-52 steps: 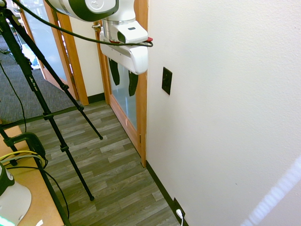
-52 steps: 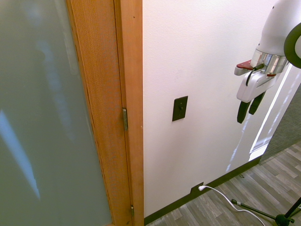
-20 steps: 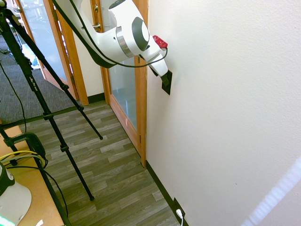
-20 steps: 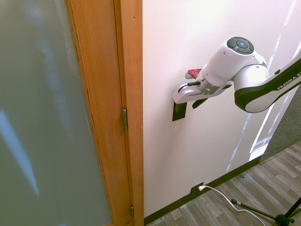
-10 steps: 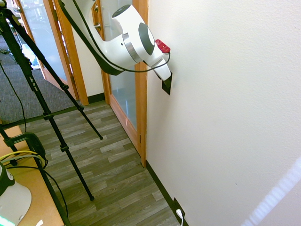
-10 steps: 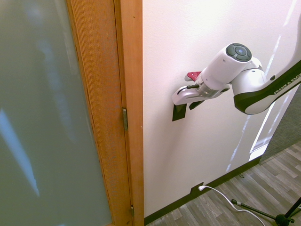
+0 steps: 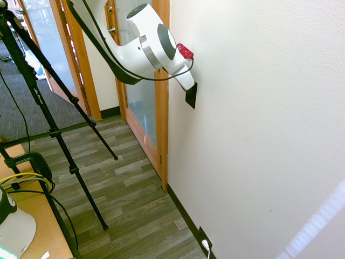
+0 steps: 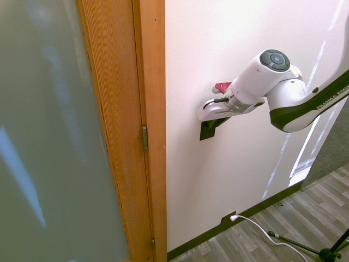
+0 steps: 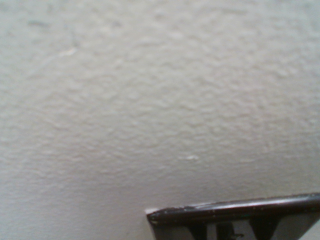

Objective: Turn off the light

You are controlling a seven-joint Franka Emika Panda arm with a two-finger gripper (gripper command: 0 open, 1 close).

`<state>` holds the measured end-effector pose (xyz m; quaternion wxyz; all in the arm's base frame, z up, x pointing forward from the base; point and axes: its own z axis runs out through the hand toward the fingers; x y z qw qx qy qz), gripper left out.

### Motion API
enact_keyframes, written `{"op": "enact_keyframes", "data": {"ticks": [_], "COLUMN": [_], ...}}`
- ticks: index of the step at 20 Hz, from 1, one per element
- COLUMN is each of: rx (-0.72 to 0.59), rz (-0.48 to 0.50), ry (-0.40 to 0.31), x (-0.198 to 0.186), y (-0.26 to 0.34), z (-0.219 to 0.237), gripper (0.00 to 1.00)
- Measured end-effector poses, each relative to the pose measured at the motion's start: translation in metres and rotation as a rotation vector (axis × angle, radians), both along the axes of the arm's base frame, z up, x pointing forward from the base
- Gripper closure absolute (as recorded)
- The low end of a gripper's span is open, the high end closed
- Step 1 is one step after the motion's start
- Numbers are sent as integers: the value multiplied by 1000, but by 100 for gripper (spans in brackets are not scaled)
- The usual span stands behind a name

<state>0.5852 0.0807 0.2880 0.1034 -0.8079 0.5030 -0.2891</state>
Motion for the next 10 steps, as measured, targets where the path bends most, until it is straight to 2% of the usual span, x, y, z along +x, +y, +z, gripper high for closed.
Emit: {"op": "enact_keyframes", "data": {"ticks": [10], "rx": [2], "rz": [-5], "ry": [1], "x": [1], "y": [5], "z": [-3], "gripper": [100]}}
